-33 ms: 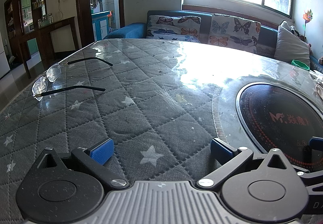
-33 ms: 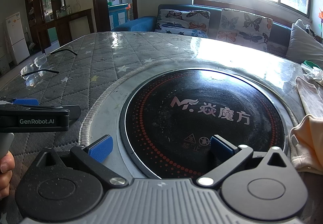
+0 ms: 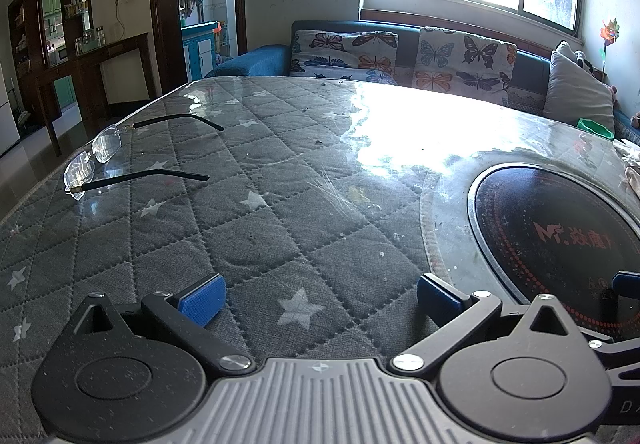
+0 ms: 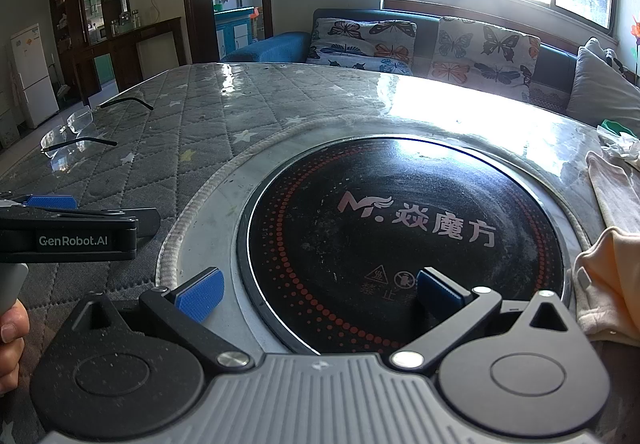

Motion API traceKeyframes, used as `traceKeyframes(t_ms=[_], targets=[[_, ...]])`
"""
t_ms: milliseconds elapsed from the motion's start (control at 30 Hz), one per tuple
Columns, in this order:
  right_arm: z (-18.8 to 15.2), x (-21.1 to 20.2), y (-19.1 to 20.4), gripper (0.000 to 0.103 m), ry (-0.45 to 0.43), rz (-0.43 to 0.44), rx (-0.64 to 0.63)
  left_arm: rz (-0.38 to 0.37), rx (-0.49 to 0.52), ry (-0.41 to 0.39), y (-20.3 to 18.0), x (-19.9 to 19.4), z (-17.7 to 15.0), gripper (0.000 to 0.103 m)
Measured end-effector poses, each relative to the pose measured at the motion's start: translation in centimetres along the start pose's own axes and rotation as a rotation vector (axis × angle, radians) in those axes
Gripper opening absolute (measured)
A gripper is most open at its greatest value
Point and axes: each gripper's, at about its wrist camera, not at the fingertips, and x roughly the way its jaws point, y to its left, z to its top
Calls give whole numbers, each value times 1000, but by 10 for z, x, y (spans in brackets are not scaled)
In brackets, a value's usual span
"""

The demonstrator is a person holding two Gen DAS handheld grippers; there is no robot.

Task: Fold clothes
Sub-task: 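Move both tools from the cooktop toward the crumpled cream sweatshirt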

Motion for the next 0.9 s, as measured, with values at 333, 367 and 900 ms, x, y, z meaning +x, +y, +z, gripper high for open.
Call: traceKeyframes(t_ms=[333, 367, 900], targets=[[0, -1, -1, 103, 1, -2, -2, -1, -1, 1, 0, 0, 0, 103], [0, -1, -1, 103, 1, -2, -1, -1, -1, 1, 0, 0, 0, 103], [2, -11, -3, 103, -9, 11, -2, 7, 2, 9, -1, -2, 1, 103]])
